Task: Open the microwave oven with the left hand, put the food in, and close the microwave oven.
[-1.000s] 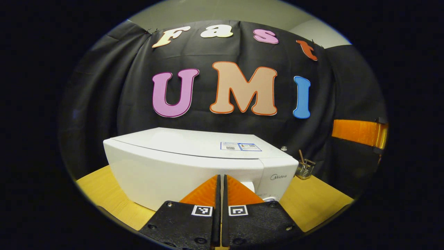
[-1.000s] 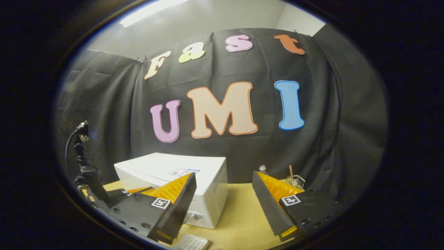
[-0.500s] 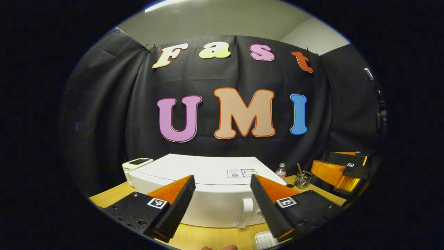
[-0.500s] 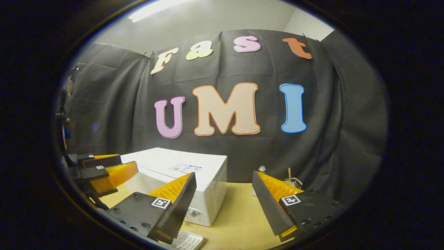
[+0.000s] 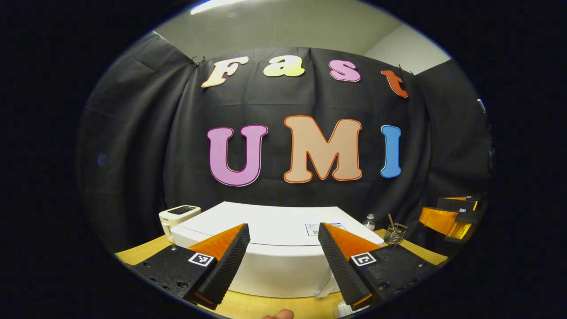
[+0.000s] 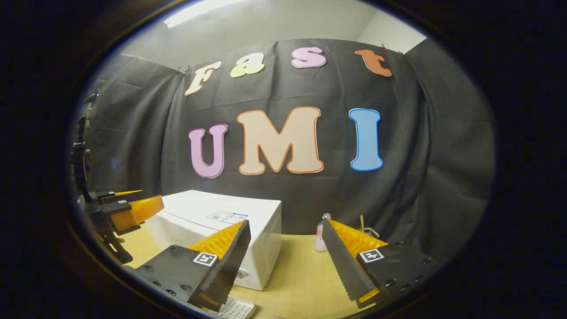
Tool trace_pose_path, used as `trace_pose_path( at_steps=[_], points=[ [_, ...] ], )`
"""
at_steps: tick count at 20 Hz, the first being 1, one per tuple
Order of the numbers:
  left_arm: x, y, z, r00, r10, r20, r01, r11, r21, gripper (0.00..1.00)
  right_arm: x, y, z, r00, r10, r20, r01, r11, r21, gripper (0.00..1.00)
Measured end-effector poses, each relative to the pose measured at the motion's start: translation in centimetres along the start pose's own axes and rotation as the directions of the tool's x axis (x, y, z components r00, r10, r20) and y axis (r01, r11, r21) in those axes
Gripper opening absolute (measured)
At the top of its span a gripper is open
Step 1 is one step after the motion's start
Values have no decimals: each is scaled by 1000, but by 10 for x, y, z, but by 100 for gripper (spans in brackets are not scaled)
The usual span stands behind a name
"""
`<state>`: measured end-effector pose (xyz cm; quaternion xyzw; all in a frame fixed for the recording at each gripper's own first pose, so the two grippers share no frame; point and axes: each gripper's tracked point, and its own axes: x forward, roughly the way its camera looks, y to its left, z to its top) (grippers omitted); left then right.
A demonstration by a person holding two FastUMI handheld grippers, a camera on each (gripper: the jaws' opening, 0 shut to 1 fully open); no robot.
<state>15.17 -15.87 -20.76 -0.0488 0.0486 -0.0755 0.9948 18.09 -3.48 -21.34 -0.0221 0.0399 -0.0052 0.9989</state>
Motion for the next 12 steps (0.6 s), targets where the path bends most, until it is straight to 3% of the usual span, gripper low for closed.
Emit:
trace_pose_path(
  at_steps=[4, 7, 12],
  points=[
    [6, 13, -11, 999, -12, -41, 14, 999, 35, 97, 7, -10, -5, 1000, -23, -18, 23, 1000, 8, 93],
    [5, 36, -6, 999, 41, -26, -40, 998, 48, 96, 13, -17, -8, 998, -52, -24, 52, 999, 13, 93],
    [2, 36, 0, 999, 32, -12, -31, 999, 29, 96, 16, -9, -14, 998, -34, -45, 35, 999, 18, 93]
  ],
)
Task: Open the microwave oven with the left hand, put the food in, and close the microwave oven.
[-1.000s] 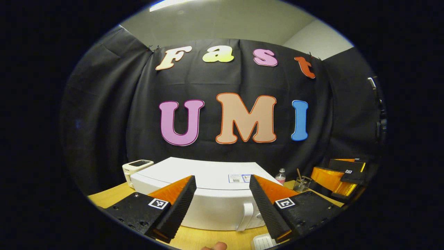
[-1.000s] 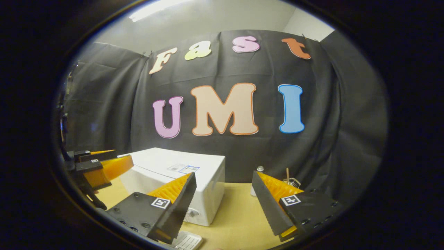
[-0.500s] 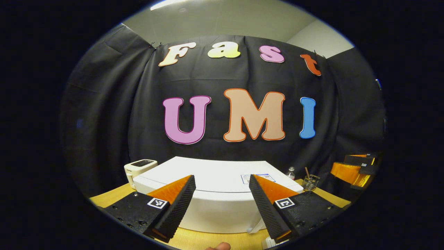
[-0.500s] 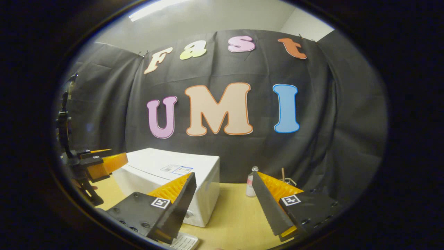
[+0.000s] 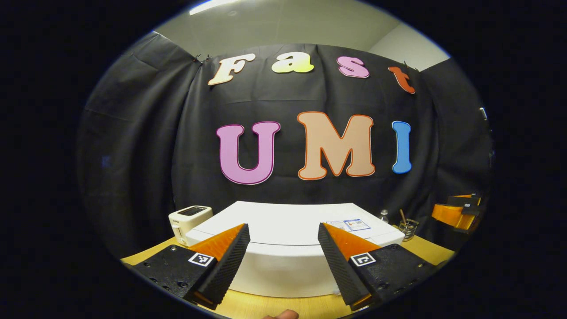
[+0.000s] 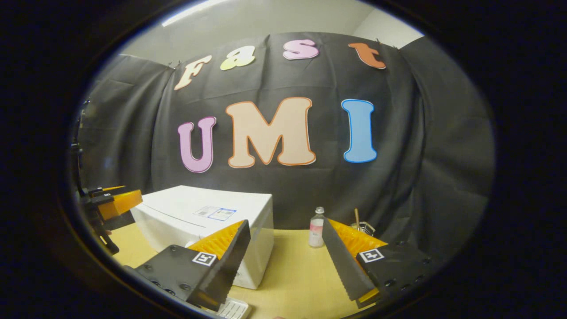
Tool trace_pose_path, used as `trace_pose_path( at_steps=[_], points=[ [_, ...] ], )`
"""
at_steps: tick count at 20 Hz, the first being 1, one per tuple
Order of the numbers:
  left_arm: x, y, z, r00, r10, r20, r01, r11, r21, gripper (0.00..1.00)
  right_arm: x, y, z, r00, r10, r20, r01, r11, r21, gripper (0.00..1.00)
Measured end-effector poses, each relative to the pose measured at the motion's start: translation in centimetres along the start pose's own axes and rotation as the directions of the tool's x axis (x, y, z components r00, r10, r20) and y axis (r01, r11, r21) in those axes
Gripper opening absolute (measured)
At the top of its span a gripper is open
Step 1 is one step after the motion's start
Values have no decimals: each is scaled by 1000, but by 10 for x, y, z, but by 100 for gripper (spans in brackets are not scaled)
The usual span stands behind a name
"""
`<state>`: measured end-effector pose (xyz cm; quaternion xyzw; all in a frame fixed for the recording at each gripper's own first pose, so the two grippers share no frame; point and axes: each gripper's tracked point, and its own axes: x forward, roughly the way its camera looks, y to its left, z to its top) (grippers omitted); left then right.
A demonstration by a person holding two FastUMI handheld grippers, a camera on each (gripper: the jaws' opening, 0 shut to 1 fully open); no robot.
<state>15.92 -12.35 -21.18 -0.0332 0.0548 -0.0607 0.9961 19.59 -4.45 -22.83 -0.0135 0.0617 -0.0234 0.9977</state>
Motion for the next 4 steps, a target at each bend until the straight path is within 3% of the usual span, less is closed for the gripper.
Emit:
trace_pose_path(
  at_steps=[4],
  points=[
    [-3, -2, 3, 1000, -7, 9, 7, 1000, -5, 96, -1, 6, -2, 1000, 21, -6, -21, 1000, -7, 93]
  ],
)
